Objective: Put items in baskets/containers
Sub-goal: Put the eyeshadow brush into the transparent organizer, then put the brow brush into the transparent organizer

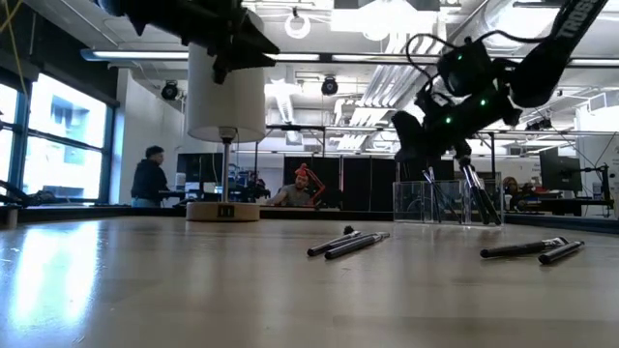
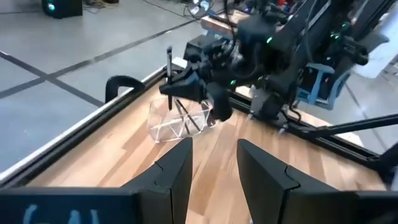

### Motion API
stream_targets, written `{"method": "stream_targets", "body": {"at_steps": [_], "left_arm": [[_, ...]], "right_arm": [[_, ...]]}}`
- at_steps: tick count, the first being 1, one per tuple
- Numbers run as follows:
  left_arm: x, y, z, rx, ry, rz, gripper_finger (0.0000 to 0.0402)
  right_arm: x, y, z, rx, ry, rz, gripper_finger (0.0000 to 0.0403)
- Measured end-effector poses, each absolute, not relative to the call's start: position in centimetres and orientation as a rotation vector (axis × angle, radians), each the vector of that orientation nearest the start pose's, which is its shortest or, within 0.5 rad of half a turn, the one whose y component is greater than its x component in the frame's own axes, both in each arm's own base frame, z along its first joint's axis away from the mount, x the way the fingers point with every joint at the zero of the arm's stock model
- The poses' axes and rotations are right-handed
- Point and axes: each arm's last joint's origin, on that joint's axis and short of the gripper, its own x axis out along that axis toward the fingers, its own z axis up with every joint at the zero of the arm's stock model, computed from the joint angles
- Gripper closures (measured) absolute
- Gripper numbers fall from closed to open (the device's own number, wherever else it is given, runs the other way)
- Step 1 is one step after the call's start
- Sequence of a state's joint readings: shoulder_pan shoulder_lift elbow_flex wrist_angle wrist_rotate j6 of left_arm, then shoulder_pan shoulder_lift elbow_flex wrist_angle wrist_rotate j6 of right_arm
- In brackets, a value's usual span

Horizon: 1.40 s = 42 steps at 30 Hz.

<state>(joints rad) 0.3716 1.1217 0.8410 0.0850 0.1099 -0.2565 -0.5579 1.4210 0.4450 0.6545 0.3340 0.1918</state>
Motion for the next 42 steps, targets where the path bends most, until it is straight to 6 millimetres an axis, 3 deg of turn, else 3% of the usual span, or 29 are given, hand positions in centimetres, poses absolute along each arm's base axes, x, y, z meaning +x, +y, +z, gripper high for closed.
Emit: {"method": "stream_targets", "body": {"at_steps": [5, 10, 14, 20, 27, 33, 42], "left_arm": [[22.4, 10.3, 31.6, -0.306, 0.15, 0.239, 0.0277], [21.9, 11.1, 31.8, -0.312, 0.139, 0.214, 0.0277], [21.8, 11.2, 31.8, -0.319, 0.141, 0.217, 0.0277], [22.1, 10.6, 31.8, -0.358, 0.143, 0.177, 0.0277], [23.4, 7.8, 31.8, -0.365, 0.143, 0.168, 0.0277], [24.4, 4.4, 31.8, -0.401, 0.125, 0.241, 0.0277], [29.8, -1.2, 30.7, -0.46, 0.173, 0.314, 0.0277]], "right_arm": [[21.5, -14.7, 15.2, 0.232, 0.292, -0.929, 0.0379], [21.4, -14.8, 15.0, 0.252, 0.296, -0.976, 0.0319], [21.3, -14.7, 15.7, 0.241, 0.275, -0.97, 0.0282], [20.7, -14.2, 18.0, 0.195, 0.204, -0.939, 0.0261], [19.2, -12.6, 22.1, 0.11, 0.097, -0.833, 0.0259], [18.4, -8.8, 24.8, -0.015, 0.078, -0.595, 0.0264], [18.8, -3.1, 28.3, -0.04, 0.328, -0.264, 0.0292]]}}
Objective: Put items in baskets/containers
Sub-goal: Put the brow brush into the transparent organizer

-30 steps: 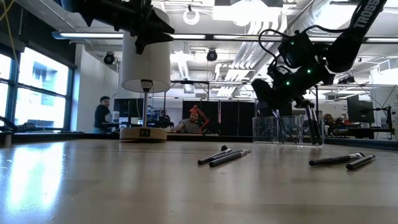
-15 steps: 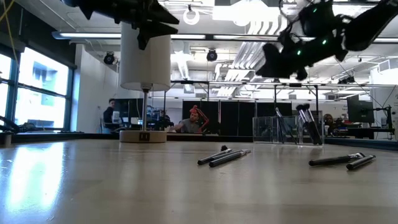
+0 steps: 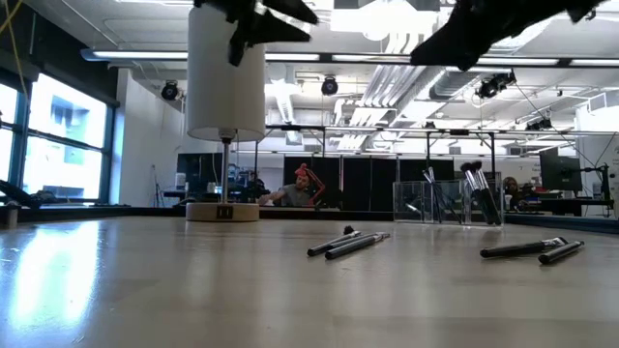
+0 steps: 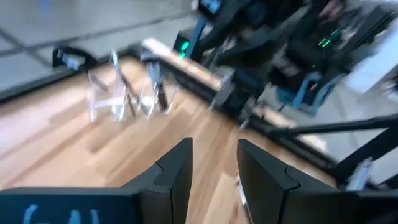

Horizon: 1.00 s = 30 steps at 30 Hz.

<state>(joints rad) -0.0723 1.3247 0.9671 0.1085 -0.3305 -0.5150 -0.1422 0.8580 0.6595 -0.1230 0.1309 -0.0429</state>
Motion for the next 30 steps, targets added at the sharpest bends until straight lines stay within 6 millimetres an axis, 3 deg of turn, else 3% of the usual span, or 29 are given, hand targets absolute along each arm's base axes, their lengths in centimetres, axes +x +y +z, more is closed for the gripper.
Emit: {"method": "stream_targets", "body": {"at_steps": [8, 15, 25, 30], "left_arm": [[36.3, -2.9, 29.4, -0.603, 0.459, 0.424, 0.0277], [40.3, -3.0, 26.7, -0.756, 0.722, 0.489, 0.0277], [42.4, -3.3, 22.2, -0.83, 0.845, 0.489, 0.0277], [42.6, -3.4, 22.3, -0.838, 0.827, 0.474, 0.0277]], "right_arm": [[18.9, -0.3, 26.9, 0.063, 0.646, -0.156, 0.0325], [17.7, 0.8, 25.0, 0.175, 0.871, -0.262, 0.0344], [15.3, 2.8, 23.8, 0.206, 1.026, -0.437, 0.0399], [14.4, 3.4, 23.8, 0.225, 1.046, -0.467, 0.0394]]}}
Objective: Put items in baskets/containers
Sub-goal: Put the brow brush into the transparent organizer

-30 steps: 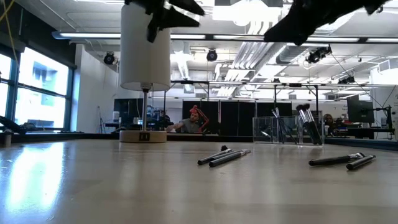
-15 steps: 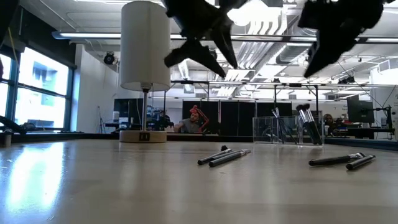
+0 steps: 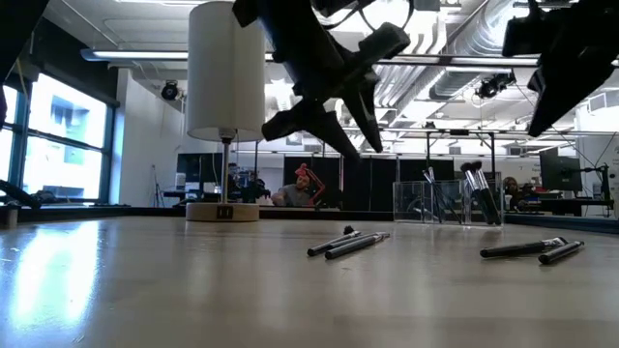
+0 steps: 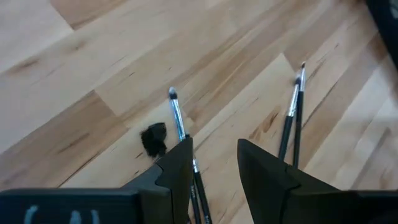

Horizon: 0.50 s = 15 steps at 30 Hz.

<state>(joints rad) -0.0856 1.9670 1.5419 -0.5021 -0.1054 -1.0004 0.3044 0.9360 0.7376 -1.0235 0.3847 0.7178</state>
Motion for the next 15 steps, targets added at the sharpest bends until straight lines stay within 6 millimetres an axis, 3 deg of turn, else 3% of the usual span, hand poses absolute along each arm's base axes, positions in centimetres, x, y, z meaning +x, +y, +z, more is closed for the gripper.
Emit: {"method": "stream_targets", "body": {"at_steps": [15], "left_arm": [[43.19, -3.12, 22.09, -0.845, 0.783, 0.475, 0.0277]], "right_arm": [[13.66, 3.98, 24.2, 0.268, 1.011, -0.45, 0.0399]]}}
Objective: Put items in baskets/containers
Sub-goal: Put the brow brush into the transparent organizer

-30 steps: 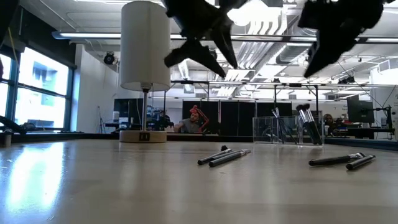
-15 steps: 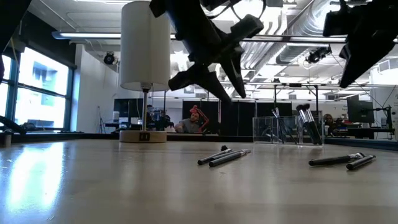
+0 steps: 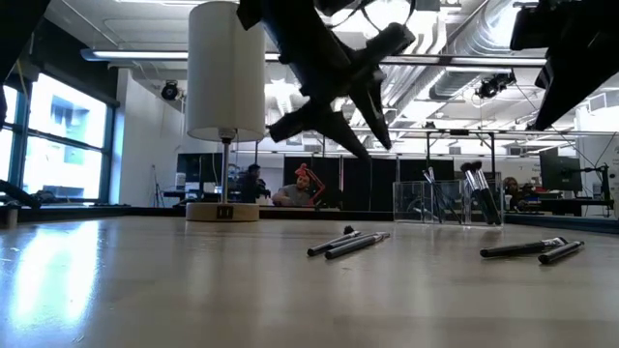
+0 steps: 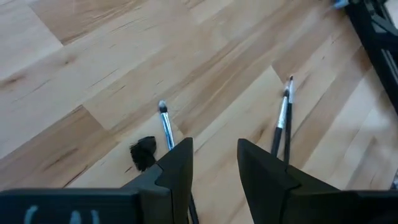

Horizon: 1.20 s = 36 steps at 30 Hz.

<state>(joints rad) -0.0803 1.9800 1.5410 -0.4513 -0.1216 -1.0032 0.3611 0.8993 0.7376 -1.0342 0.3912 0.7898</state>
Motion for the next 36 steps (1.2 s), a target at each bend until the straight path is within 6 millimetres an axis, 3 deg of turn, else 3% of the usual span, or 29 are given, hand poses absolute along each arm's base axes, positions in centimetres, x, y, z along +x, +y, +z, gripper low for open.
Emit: {"method": "stream_targets", "body": {"at_steps": [8, 13, 16, 28, 31, 36], "left_arm": [[43.6, -1.9, 19.7, -0.906, 0.867, 0.518, 0.0277], [43.9, -2.1, 18.8, -0.936, 0.886, 0.535, 0.0277], [43.2, -2.2, 17.5, -0.927, 0.982, 0.578, 0.0277], [44.0, -2.4, 14.8, -0.967, 1.022, 0.607, 0.028], [44.0, -2.6, 14.2, -0.959, 1.038, 0.609, 0.0303], [44.1, -2.8, 13.6, -0.917, 1.057, 0.59, 0.0386]], "right_arm": [[13.7, 4.0, 24.2, 0.288, 1.001, -0.457, 0.04], [13.8, 4.0, 24.2, 0.293, 0.997, -0.451, 0.0397], [13.9, 4.1, 24.3, 0.296, 0.99, -0.447, 0.04], [14.1, 4.1, 24.4, 0.289, 0.965, -0.433, 0.04], [14.2, 4.2, 24.4, 0.293, 0.954, -0.431, 0.0401], [14.2, 4.1, 24.5, 0.286, 0.945, -0.441, 0.0396]]}}
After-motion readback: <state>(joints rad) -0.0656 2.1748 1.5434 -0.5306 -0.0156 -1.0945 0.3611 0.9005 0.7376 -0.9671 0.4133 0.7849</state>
